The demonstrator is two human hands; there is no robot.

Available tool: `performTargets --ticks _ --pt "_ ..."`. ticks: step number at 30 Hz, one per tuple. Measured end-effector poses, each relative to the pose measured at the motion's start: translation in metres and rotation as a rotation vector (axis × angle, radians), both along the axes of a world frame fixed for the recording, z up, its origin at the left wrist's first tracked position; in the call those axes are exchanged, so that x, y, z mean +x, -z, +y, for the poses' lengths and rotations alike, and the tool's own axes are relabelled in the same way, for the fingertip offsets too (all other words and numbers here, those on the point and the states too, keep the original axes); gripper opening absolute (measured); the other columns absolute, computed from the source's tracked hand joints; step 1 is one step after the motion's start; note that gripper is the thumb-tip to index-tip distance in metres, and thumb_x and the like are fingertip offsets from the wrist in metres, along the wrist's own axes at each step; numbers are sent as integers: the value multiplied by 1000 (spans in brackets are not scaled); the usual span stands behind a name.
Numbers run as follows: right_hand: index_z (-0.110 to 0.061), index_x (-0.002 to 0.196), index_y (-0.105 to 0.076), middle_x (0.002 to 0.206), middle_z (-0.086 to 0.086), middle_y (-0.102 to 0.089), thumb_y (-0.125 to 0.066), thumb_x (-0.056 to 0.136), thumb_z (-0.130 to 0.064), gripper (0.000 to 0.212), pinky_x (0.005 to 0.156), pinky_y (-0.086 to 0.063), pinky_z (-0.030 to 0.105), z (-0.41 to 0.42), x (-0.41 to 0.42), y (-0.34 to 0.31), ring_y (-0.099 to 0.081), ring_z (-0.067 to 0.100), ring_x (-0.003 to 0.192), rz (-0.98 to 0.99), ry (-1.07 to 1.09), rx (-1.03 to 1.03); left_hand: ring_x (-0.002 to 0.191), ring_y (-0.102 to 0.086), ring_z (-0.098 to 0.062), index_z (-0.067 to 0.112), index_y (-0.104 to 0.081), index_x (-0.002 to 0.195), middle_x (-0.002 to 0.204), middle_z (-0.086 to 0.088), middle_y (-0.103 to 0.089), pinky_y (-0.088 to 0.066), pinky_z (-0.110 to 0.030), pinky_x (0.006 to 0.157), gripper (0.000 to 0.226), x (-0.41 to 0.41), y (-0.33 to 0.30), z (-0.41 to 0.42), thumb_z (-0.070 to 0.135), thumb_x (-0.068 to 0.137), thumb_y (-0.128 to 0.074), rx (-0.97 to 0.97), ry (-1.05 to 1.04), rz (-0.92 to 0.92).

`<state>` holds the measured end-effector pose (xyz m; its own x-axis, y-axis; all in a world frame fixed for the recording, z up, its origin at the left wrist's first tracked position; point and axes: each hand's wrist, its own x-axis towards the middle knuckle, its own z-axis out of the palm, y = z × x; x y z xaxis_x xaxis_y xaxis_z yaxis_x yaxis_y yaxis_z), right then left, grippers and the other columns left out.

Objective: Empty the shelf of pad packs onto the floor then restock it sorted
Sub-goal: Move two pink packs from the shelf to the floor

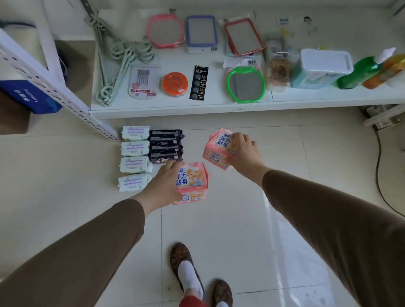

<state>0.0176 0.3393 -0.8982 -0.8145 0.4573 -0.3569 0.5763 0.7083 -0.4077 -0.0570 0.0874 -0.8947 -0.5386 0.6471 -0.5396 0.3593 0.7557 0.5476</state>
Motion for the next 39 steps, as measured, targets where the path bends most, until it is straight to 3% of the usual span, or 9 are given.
performTargets --ticks 3,7,14,21,26,32,39 --pt "-19 138 -39 135 5 -46 -66 86 -25 59 89 -43 40 14 -23 44 -54 35 107 0 -3 -19 131 -30 -12 21 -26 148 137 6 -30 -37 -24 92 93 -15 44 13 6 69 -74 7 22 13" --pt "-23 135 -41 135 0 -47 -66 85 -20 57 75 -45 33 32 -55 107 -61 30 102 14 -34 -51 124 -35 -10 23 -30 144 131 8 -29 -41 -22 85 89 -28 111 36 8 69 -76 48 9 49" --pt "-23 135 -44 135 -1 -48 -76 79 -18 65 83 -52 37 59 -115 208 -61 29 107 41 -189 -75 119 -34 -16 21 -35 144 130 4 -40 -44 -30 88 85 -50 210 83 22 71 -79 55 2 274" --pt "-28 138 -43 138 -3 -45 -79 76 -17 73 93 -52 41 79 -163 293 -56 30 113 37 -275 -102 121 -41 -23 25 -44 139 127 6 -52 -28 -37 104 87 -75 291 101 37 62 -80 7 154 617" --pt "-30 138 -42 137 -3 -44 -77 78 -14 71 93 -54 42 79 -186 325 -55 29 114 46 -314 -113 128 -39 -25 25 -41 144 134 6 -51 -16 -43 118 86 -92 317 100 45 68 -77 0 187 675" --pt "-29 141 -40 139 -2 -42 -77 78 -13 75 95 -53 42 77 -202 342 -54 29 115 39 -349 -115 129 -36 -23 26 -40 144 135 9 -52 -7 -46 122 90 -100 333 102 56 67 -76 -35 211 703" --pt "-30 142 -38 140 -2 -40 -78 78 -17 77 95 -53 43 73 -207 342 -53 30 116 44 -404 -110 132 -38 -29 21 -40 144 135 1 -54 -10 -49 122 92 -108 339 104 52 67 -79 -82 200 784"
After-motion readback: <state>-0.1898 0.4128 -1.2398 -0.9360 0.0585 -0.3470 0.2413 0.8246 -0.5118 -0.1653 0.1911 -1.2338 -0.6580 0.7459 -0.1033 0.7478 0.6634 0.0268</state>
